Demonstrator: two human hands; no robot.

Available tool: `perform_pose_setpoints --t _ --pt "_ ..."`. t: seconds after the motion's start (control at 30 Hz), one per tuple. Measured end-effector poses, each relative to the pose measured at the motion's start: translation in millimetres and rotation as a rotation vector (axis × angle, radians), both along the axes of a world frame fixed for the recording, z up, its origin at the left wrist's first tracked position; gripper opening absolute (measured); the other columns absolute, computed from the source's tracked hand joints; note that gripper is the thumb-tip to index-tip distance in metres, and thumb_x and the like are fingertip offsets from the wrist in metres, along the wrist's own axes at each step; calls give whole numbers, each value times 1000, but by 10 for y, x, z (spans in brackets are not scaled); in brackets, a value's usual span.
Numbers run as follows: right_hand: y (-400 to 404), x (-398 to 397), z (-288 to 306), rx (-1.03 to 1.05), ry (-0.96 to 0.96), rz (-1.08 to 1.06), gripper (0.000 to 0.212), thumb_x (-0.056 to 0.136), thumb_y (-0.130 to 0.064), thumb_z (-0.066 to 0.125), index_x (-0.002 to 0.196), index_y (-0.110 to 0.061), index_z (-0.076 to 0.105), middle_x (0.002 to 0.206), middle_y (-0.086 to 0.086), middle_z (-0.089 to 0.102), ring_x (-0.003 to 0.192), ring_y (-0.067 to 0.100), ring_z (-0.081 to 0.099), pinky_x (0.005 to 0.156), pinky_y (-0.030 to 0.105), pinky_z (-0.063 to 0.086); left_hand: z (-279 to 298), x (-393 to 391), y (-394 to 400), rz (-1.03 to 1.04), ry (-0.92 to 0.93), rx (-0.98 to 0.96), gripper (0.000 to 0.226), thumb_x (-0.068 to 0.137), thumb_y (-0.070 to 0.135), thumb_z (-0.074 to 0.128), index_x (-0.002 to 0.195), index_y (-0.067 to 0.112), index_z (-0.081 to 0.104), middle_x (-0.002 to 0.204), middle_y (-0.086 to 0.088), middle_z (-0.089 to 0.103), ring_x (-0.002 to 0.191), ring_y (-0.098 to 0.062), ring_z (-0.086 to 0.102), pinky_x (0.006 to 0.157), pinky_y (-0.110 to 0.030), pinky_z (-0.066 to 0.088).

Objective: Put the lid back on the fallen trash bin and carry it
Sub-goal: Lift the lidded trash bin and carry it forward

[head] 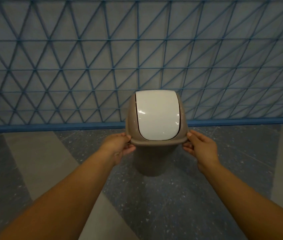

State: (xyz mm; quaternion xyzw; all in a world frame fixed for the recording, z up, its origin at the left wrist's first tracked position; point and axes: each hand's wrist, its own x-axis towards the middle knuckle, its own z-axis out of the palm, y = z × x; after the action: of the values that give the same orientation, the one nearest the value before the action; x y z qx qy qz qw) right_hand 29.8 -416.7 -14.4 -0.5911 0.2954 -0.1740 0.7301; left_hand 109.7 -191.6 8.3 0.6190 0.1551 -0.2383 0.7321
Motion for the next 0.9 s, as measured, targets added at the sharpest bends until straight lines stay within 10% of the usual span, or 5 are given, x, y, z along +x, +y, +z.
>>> perform_pose_setpoints --t 0.13,0.33,0.9 --pt "-146 262 -2 27 -14 -27 33 89 -16 62 120 -6 60 86 7 69 73 19 66 64 28 56 -21 276 -207 27 -4 21 24 94 4 48 117 3 54 79 -6 59 70 -15 57 54 -28 56" --pt "-297 568 14 12 -7 -55 32 90 -17 61 120 -5 60 82 7 67 68 16 63 57 22 59 -56 544 -451 86 -16 18 28 94 6 48 120 0 54 77 -7 56 68 -16 55 76 -33 49" --pt "-435 934 -9 79 0 -44 31 89 -16 62 119 -8 60 85 8 67 67 15 66 49 20 57 -95 948 -623 166 -26 75 23 94 8 49 115 2 55 78 -8 56 68 -17 55 63 -33 52"
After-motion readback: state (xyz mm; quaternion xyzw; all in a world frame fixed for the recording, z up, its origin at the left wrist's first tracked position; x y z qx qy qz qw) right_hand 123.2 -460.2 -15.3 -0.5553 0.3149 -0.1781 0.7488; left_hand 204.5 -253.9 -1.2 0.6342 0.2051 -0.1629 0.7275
